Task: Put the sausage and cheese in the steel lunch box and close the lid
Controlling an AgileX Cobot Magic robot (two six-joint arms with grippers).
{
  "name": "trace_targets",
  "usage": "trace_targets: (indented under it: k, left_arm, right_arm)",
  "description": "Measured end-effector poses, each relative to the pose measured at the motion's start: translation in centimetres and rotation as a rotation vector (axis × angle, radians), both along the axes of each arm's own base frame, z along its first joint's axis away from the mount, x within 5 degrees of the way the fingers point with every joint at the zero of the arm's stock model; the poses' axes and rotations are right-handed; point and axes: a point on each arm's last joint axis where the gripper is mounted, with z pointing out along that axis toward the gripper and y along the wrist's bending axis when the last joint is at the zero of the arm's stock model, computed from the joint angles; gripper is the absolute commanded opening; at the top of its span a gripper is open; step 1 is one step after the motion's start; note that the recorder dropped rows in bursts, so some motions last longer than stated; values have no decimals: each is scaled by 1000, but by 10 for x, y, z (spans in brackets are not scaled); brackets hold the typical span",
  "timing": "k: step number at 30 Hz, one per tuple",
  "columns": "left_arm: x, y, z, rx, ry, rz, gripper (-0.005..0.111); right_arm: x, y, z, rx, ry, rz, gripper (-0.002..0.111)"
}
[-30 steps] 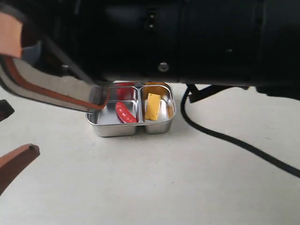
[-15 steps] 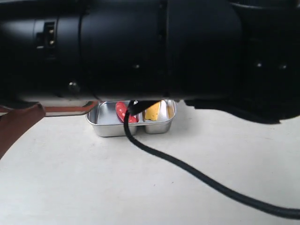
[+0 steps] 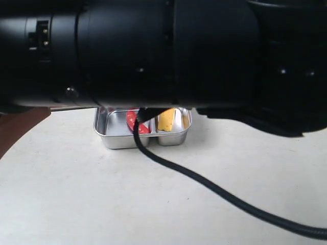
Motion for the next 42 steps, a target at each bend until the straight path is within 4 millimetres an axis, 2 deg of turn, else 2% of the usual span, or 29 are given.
trace_targets:
  k: [8,13,30,35,39,42]
  left_arm:
    - [8,10,-1,28,13,146,0]
    - [13,18,-1,36,20,247,0]
    - [15,22,14,66,-39,300,0]
    - [15,25,19,83,-59,340,0]
    - [23,43,16,46,3,537,0]
    - [23,45,15,33,15,559,0]
  right_arm:
    - [3,0,-1,-9,-9,-37,-1]
    - [4,-3,0,-29,-71,-51,-1]
    - [-1,-17,11,-56,-158,-41,-1]
    - [-5,-26,13,-108,-147,-33,-1]
    - [-21,-38,12,-213,-154,74,-1]
    - [-21,-41,8,-269,-156,74,-1]
